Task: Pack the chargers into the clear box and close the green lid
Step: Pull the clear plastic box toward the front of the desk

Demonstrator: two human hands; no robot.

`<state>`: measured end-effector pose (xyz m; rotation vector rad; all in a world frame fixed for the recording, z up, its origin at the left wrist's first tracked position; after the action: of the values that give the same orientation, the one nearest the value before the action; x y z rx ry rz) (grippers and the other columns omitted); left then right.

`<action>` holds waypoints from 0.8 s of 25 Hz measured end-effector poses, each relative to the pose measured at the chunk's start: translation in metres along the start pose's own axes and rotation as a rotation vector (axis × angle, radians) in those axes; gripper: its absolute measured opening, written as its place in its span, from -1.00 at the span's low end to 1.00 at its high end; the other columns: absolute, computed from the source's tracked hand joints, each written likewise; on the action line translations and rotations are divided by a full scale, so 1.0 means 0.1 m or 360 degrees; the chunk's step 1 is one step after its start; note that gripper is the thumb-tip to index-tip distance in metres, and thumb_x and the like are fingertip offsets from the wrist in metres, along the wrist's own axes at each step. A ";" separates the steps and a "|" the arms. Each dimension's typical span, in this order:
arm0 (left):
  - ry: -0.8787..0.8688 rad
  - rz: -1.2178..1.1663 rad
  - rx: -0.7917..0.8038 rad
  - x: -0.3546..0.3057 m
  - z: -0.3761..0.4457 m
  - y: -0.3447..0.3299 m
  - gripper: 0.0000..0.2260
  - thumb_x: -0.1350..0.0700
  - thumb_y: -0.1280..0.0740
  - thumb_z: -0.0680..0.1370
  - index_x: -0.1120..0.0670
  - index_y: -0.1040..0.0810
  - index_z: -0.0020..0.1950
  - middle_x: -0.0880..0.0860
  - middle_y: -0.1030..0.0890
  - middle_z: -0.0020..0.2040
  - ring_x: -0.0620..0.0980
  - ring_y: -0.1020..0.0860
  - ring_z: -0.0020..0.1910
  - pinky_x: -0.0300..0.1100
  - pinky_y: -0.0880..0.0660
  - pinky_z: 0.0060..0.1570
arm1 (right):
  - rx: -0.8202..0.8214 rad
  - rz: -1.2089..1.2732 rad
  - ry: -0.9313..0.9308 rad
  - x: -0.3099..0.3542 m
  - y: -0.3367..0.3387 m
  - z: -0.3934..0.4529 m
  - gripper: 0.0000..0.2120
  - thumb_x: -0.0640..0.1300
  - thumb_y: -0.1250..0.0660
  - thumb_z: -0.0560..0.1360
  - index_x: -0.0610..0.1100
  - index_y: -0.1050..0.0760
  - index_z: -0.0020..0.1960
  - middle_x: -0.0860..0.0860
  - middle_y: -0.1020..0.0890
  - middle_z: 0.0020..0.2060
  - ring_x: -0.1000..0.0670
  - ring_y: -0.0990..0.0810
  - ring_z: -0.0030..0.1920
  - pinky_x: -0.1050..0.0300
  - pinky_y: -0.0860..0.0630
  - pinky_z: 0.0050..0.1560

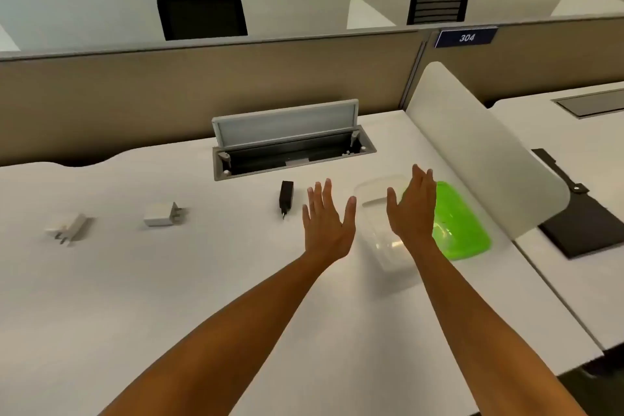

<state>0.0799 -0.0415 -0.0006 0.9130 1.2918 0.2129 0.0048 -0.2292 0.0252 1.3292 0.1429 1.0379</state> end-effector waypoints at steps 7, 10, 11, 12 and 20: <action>0.0199 -0.0066 0.0742 -0.05 -0.29 -0.80 -0.29 -0.35 0.15 0.59 0.05 0.02 0.63 0.03 0.08 0.65 0.01 0.26 0.60 0.10 0.21 0.54 | 0.0319 -0.0449 -0.0427 -0.69 -0.19 -0.04 -0.48 -0.14 -0.35 0.43 -0.36 -0.37 0.32 -0.30 -0.52 0.25 -0.30 -0.39 0.36 -0.21 -0.13 0.49; 0.0212 -0.0078 0.0831 -0.10 -0.30 -0.84 -0.32 -0.31 0.14 0.62 0.06 0.02 0.63 0.01 0.08 0.65 0.00 0.28 0.59 0.11 0.23 0.54 | 0.0323 -0.0447 -0.0456 -0.72 -0.18 -0.05 -0.55 -0.15 -0.33 0.43 -0.34 -0.43 0.26 -0.28 -0.57 0.19 -0.30 -0.45 0.31 -0.20 -0.17 0.46; 0.0242 -0.0114 0.0838 -0.08 -0.30 -0.84 -0.32 -0.31 0.15 0.62 0.05 0.02 0.63 0.01 0.07 0.65 0.01 0.27 0.60 0.12 0.22 0.53 | 0.0300 -0.0408 -0.0444 -0.71 -0.16 -0.05 -0.57 -0.17 -0.32 0.43 -0.35 -0.44 0.25 -0.29 -0.59 0.16 -0.30 -0.49 0.27 -0.19 -0.24 0.43; 0.0271 -0.0144 0.0850 -0.06 -0.31 -0.83 -0.32 -0.32 0.16 0.61 0.04 0.03 0.63 0.01 0.06 0.65 0.02 0.26 0.60 0.14 0.21 0.53 | 0.0277 -0.0348 -0.0440 -0.69 -0.14 -0.07 -0.59 -0.18 -0.32 0.44 -0.35 -0.46 0.23 -0.30 -0.60 0.14 -0.31 -0.51 0.23 -0.17 -0.31 0.38; 0.0320 -0.0431 0.0631 0.24 -0.40 -0.37 -0.37 -0.30 0.12 0.62 -0.04 0.00 0.62 0.03 0.03 0.65 0.05 0.08 0.62 0.15 0.11 0.53 | 0.0138 0.0191 -0.0620 -0.36 -0.07 -0.43 -0.69 -0.16 -0.28 0.53 -0.22 -0.48 0.25 -0.18 -0.61 0.17 -0.27 -0.58 0.17 -0.07 -0.50 0.09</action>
<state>0.0393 -0.0323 -0.0429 1.0548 1.6640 -0.1757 -0.0392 -0.2220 -0.0102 1.6095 -0.1885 0.8602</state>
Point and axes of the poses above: each hand's wrist, its own z-axis towards the middle knuckle, its own y-axis out of the back of the hand, x = y × z, the point moved 9 cm from there along z, towards the middle knuckle
